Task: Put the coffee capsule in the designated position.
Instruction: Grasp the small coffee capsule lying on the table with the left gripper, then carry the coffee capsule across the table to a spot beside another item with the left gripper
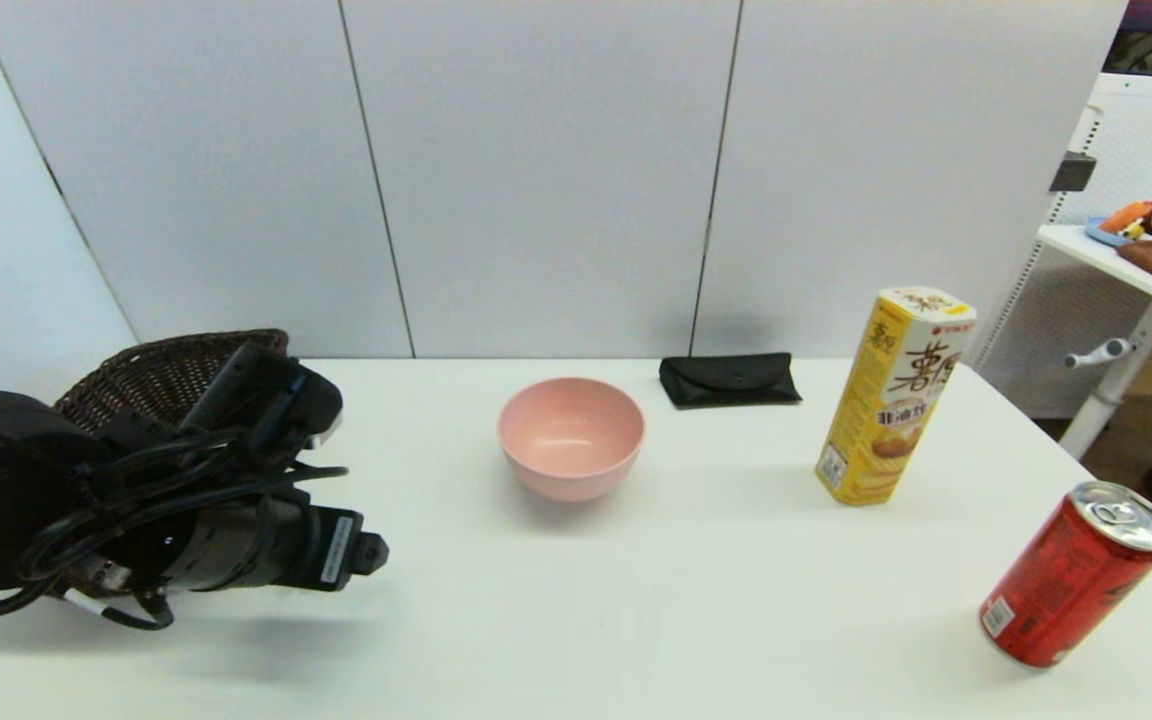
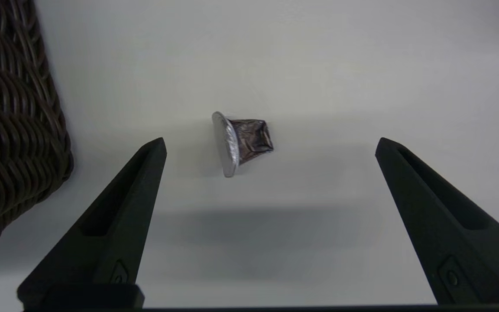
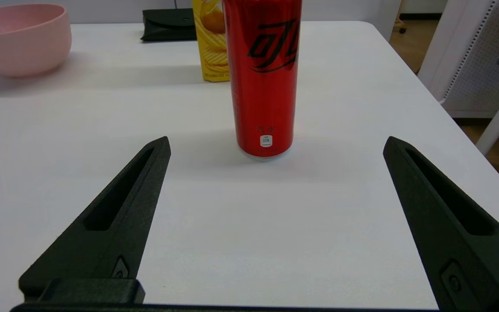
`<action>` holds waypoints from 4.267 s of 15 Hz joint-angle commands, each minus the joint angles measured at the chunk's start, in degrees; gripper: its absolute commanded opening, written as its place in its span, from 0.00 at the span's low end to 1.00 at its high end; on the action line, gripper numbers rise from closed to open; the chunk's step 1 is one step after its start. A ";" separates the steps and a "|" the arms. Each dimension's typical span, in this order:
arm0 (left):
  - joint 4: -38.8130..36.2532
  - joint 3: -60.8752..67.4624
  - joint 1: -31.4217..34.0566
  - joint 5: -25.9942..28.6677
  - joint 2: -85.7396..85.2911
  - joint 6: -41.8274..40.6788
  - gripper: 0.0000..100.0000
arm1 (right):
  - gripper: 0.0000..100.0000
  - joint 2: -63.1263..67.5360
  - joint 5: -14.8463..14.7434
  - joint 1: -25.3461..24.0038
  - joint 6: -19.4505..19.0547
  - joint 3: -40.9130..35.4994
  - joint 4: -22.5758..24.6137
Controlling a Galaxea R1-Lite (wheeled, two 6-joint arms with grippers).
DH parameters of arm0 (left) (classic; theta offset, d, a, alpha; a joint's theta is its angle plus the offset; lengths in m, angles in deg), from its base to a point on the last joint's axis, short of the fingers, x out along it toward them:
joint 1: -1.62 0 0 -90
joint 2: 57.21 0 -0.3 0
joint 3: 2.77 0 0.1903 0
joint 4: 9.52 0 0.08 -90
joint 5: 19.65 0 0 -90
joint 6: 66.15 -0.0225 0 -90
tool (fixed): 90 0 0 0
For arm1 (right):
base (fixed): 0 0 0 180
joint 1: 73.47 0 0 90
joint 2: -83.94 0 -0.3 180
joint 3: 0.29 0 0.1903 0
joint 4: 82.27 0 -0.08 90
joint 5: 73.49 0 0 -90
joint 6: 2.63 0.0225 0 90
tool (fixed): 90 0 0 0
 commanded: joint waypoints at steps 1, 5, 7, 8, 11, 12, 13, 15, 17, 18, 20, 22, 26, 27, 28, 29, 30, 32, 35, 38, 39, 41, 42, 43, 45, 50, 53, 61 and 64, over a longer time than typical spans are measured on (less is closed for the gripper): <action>1.63 -1.80 1.36 -0.01 1.60 0.51 1.00 | 1.00 0.08 0.04 -0.02 0.02 0.00 0.00; 1.72 -1.54 1.71 0.16 2.04 2.54 1.00 | 1.00 0.08 0.04 -0.02 0.02 0.00 0.00; 1.72 -1.54 1.71 0.25 2.31 3.33 1.00 | 1.00 0.08 0.04 -0.02 0.02 0.00 0.00; 1.81 -1.54 1.71 0.34 2.48 3.85 1.00 | 1.00 0.08 0.04 -0.02 0.02 0.00 0.00; 2.16 -1.63 1.71 0.34 2.92 4.38 1.00 | 1.00 0.08 0.04 -0.02 0.02 0.00 0.00; 2.16 -1.63 1.71 0.34 3.01 4.38 1.00 | 1.00 0.08 0.04 -0.02 0.02 0.00 0.00; 2.16 -1.54 1.71 0.34 3.19 4.38 1.00 | 1.00 0.08 0.04 -0.02 0.02 0.00 0.00; 2.16 -1.54 1.71 0.34 3.45 4.38 1.00 | 1.00 0.08 0.04 -0.02 0.02 0.00 0.00; 2.16 -1.63 1.71 0.43 3.71 4.56 1.00 | 1.00 0.08 0.04 -0.02 0.02 0.00 0.00; 2.16 -1.63 1.71 0.43 3.80 4.73 1.00 | 1.00 0.08 0.13 -0.02 0.02 0.00 0.00; 2.16 -1.63 1.71 0.43 4.24 4.82 1.00 | 1.00 0.08 0.04 -0.02 0.02 0.00 0.00; 2.16 -1.63 1.71 0.34 4.59 4.82 1.00 | 1.00 0.08 0.04 -0.02 0.02 0.00 0.00; 1.98 -1.71 2.06 0.34 5.30 4.82 0.00 | 1.00 0.08 0.04 -0.02 0.02 0.00 0.00; 1.90 -1.80 2.41 0.34 5.30 4.73 0.00 | 1.00 0.08 0.04 -0.02 0.02 0.00 0.00; 1.90 -1.80 2.59 0.34 5.38 4.73 0.00 | 1.00 0.08 0.04 -0.02 0.02 0.00 0.00; 1.81 -1.89 2.85 0.34 5.47 4.73 0.00 | 1.00 0.08 0.04 -0.02 0.02 0.00 0.00; 1.81 -1.98 2.94 0.34 5.47 4.73 0.00 | 1.00 0.08 0.04 -0.02 0.02 0.00 0.00; 1.81 -1.98 3.03 0.34 5.47 4.73 0.00 | 1.00 0.08 0.04 -0.02 0.02 0.00 0.00; 1.81 -1.89 2.94 0.34 5.38 4.73 0.00 | 1.00 0.08 0.04 -0.02 0.02 0.00 0.00; 1.72 -1.89 2.94 0.43 5.38 4.65 0.00 | 1.00 0.08 0.04 -0.02 0.02 0.00 0.00; 1.72 -1.98 2.94 0.43 5.38 4.65 0.00 | 1.00 0.08 0.04 -0.02 0.02 0.00 0.00; 1.72 -2.86 2.94 0.34 4.86 4.65 0.00 | 1.00 0.08 0.04 -0.02 0.02 0.00 0.00; 1.72 -4.17 2.85 0.34 3.89 4.56 0.00 | 1.00 0.08 0.04 -0.02 0.02 0.00 0.00; 1.72 -5.76 2.59 0.34 3.36 4.38 0.00 | 1.00 0.08 0.04 -0.02 0.02 0.00 0.00; 1.72 -9.45 -0.05 0.34 2.84 4.29 0.00 | 1.00 0.08 0.04 -0.02 0.02 0.00 0.00; 1.72 -21.93 -13.85 0.43 5.03 4.38 0.00 | 1.00 0.08 0.04 -0.02 0.02 0.00 0.00; 1.63 -34.41 -20.26 0.34 11.98 4.12 0.00 | 1.00 0.08 0.04 -0.02 0.02 0.00 0.00; -6.01 -58.75 -23.52 4.38 33.77 -4.41 0.00 | 1.00 0.08 0.04 -0.02 0.02 0.00 0.00; -7.33 -61.39 -23.43 4.73 38.52 -7.13 0.00 | 1.00 0.08 0.04 -0.02 0.02 0.00 0.00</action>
